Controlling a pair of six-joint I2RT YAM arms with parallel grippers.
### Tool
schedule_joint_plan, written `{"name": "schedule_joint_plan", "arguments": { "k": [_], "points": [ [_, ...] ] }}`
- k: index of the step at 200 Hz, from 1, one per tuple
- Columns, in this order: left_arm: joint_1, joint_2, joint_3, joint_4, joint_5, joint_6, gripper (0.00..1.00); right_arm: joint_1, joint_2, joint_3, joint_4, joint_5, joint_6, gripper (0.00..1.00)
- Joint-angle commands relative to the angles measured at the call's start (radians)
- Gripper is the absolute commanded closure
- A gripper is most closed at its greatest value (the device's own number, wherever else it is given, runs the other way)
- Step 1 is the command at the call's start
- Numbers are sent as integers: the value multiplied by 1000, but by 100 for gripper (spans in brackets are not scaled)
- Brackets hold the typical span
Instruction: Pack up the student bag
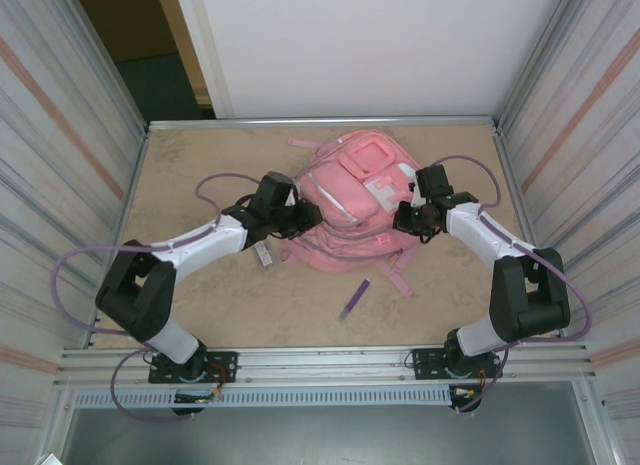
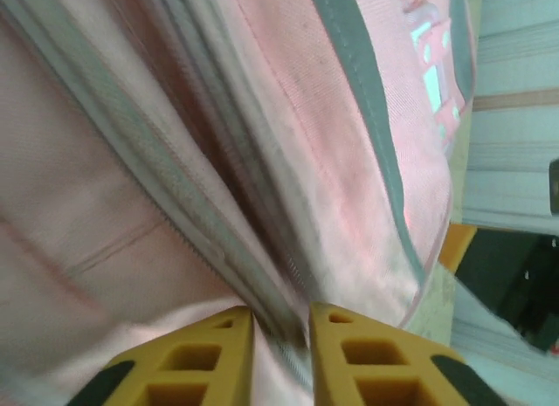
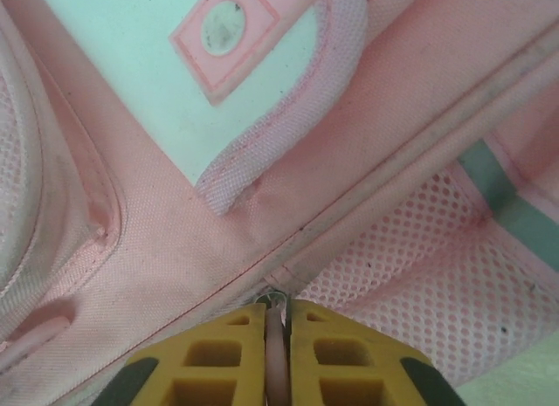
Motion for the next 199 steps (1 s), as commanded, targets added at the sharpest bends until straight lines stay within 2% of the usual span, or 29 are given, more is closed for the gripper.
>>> {"name": "schedule_joint_plan", "arguments": {
  "k": [1, 10, 16, 40, 58, 91, 126, 140, 149, 156, 171, 184, 199],
  "points": [
    [-3, -118, 4, -60, -2, 91, 65, -22, -55, 35, -79, 64, -40, 77],
    [-1, -140, 10, -90, -23, 120, 56, -22, -75, 42, -101, 76, -47, 65],
    [3, -152, 14, -111, -39, 141, 52, -22, -88, 47, -115, 89, -48, 60],
    [30, -168, 47, -186, -123, 244, 48, -19, -149, 63, -159, 143, -56, 49],
    [59, -139, 70, -184, -135, 307, 46, -9, -208, 63, -166, 169, -67, 39],
    [84, -33, 142, -184, -132, 367, 42, 63, -337, 33, -109, 217, -107, 32],
    [85, 98, 197, -201, -131, 321, 40, 149, -480, -28, -25, 279, -151, 27],
    [86, 149, 218, -207, -129, 305, 39, 175, -547, -74, 33, 260, -166, 19],
    [84, 175, 229, -206, -138, 287, 39, 185, -578, -104, 74, 213, -177, 11],
    [80, 191, 234, -198, -144, 268, 39, 188, -596, -128, 106, 187, -175, 0],
    [70, 215, 242, -169, -141, 243, 43, 190, -602, -160, 144, 157, -166, 1],
    [58, 224, 253, -149, -128, 238, 51, 189, -577, -185, 167, 140, -170, 1],
    [48, 227, 266, -143, -105, 243, 65, 188, -521, -177, 145, 103, -201, 1]
  ]
}}
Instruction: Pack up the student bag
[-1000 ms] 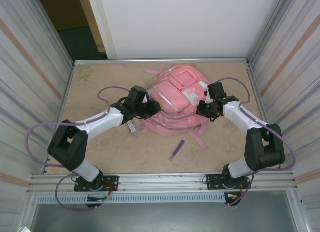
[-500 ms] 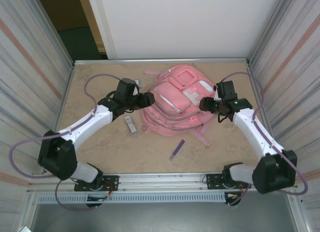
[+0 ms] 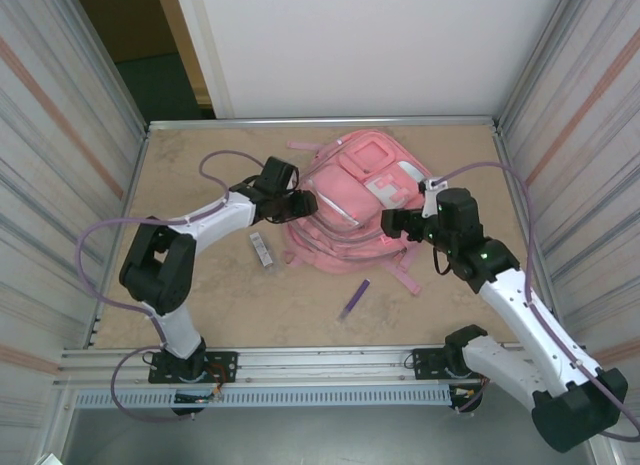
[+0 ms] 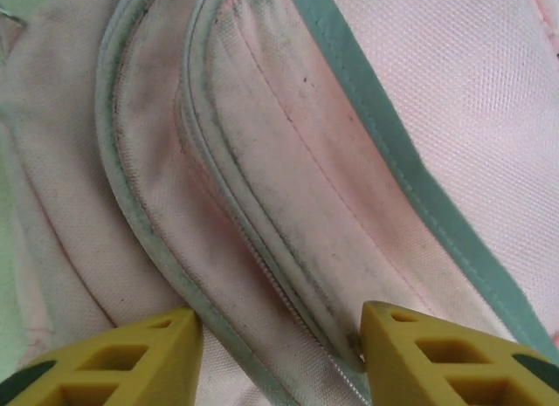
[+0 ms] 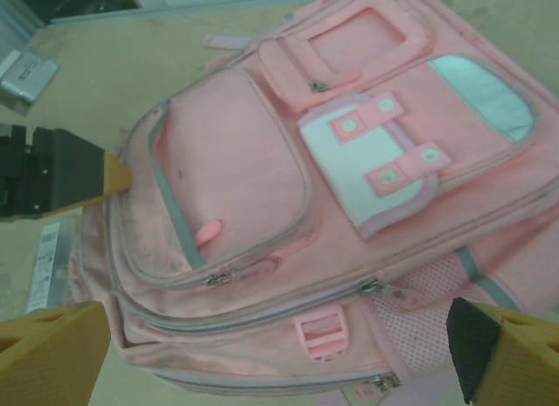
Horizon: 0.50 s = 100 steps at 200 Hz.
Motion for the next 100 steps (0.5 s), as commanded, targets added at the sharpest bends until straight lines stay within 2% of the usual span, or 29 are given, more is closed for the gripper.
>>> {"name": "schedule_joint_plan", "arguments": {
  "k": [1, 9, 28, 42, 70, 100],
  "points": [
    [-24, 2, 53, 31, 23, -18, 67, 2, 70, -9, 35, -71, -52, 1],
    [-29, -3, 54, 31, 31, -17, 77, 2, 113, 15, 3, -74, -60, 1],
    [-36, -23, 45, 37, 46, -16, 88, -4, 217, 87, -97, -112, -86, 1],
    [-40, -37, 36, 42, 56, -18, 92, -9, 283, 113, -123, -159, -96, 0],
    [-46, -59, 39, 42, 101, -37, 100, -53, 377, 133, -118, -308, -99, 13],
    [-48, -87, 34, 39, 128, -51, 100, -95, 431, 133, -114, -313, -161, 23]
  ]
}}
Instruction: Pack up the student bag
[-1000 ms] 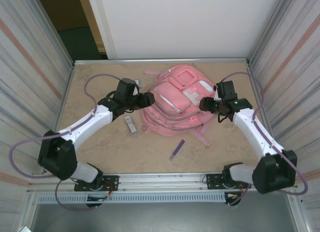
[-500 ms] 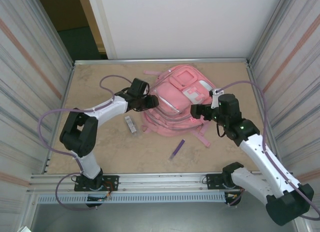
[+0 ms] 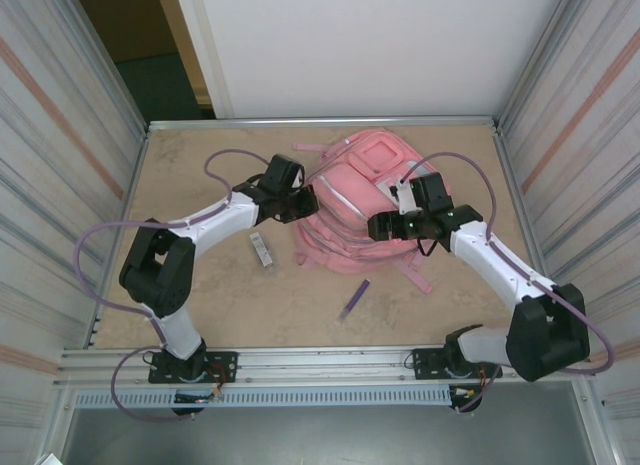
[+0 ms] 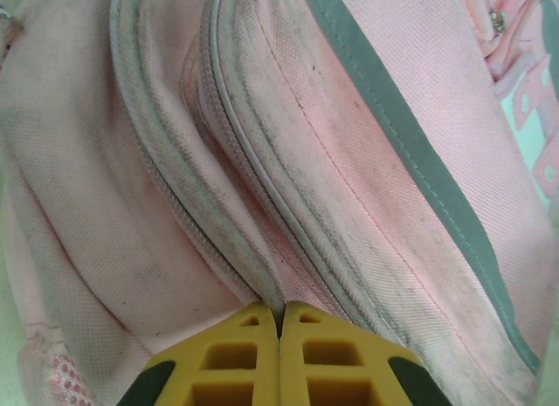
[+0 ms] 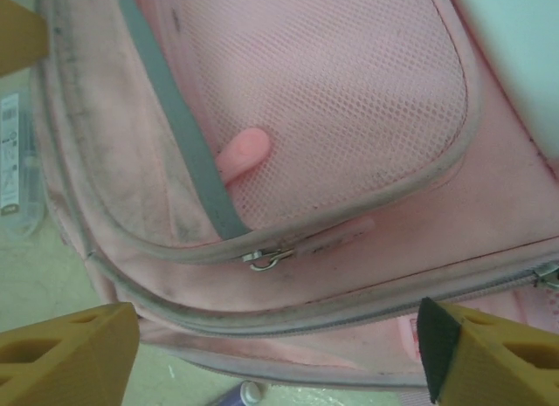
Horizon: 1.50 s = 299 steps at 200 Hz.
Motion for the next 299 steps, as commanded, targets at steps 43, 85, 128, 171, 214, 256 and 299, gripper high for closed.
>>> {"name": "schedule_joint_plan", "arguments": {
  "k": [43, 85, 128, 171, 214, 256, 299],
  "points": [
    [-15, -90, -23, 34, 80, -6, 100, -20, 97, 54, 30, -76, -152, 22],
    [-12, -95, -37, 71, 139, -28, 100, -5, 145, 54, 81, -126, -215, 20],
    [-1, -99, -44, 80, 151, -29, 100, -3, 136, 23, 99, -212, -250, 21],
    [11, -83, -43, 83, 164, -29, 100, 37, 80, -25, 96, -279, -256, 32],
    [24, -66, -31, 76, 185, -25, 100, 66, 61, -27, 83, -241, -238, 42],
    [23, -67, -39, 79, 200, -34, 100, 91, 108, -12, 114, -146, -151, 69],
    [23, -83, -79, 108, 179, -58, 100, 181, 117, 52, 79, -147, -33, 90]
  ]
}}
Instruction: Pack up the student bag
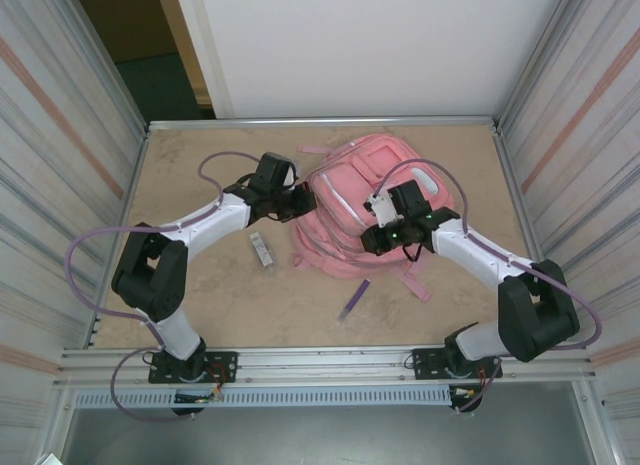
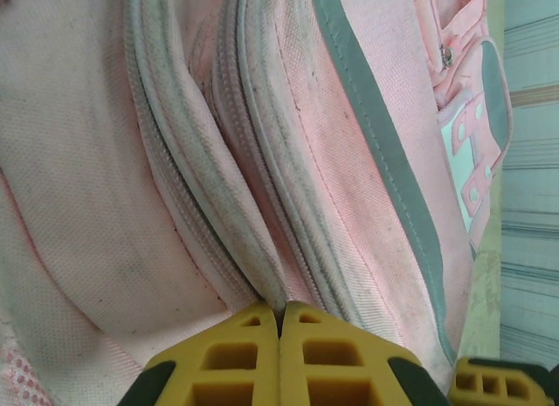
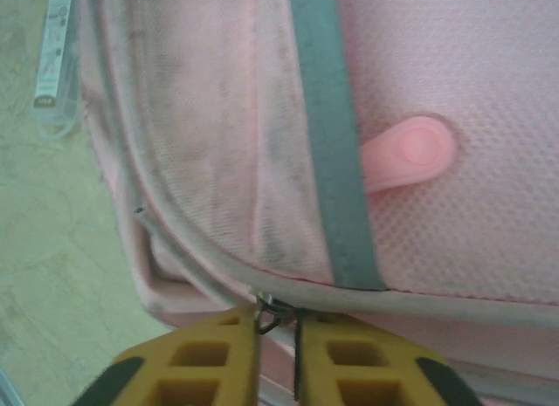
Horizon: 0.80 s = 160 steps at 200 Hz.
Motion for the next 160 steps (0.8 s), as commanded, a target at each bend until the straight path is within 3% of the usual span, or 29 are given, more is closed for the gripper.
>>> {"name": "schedule_joint_plan", "arguments": {
  "k": [1, 31, 67, 110, 138, 160],
  "points": [
    [-18, -43, -30, 52, 63, -23, 100, 49, 14, 72, 17, -53, 100, 90],
    [-36, -24, -56, 91, 60, -55, 100, 106, 60, 103, 82, -145, 247, 94],
    [-63, 7, -72, 134, 66, -80, 100, 153, 146, 129, 208, -110, 488, 96],
    [-81, 10, -90, 161, 79, -75, 100, 219, 142, 146, 195, -63, 522, 76],
    [-58, -45, -134, 132, 54, -16, 84, 207, 16, 116, 33, 111, 406, 69],
    [-45, -107, -173, 96, 37, 67, 72, 167, -80, 85, -67, 199, 420, 51]
  ]
}}
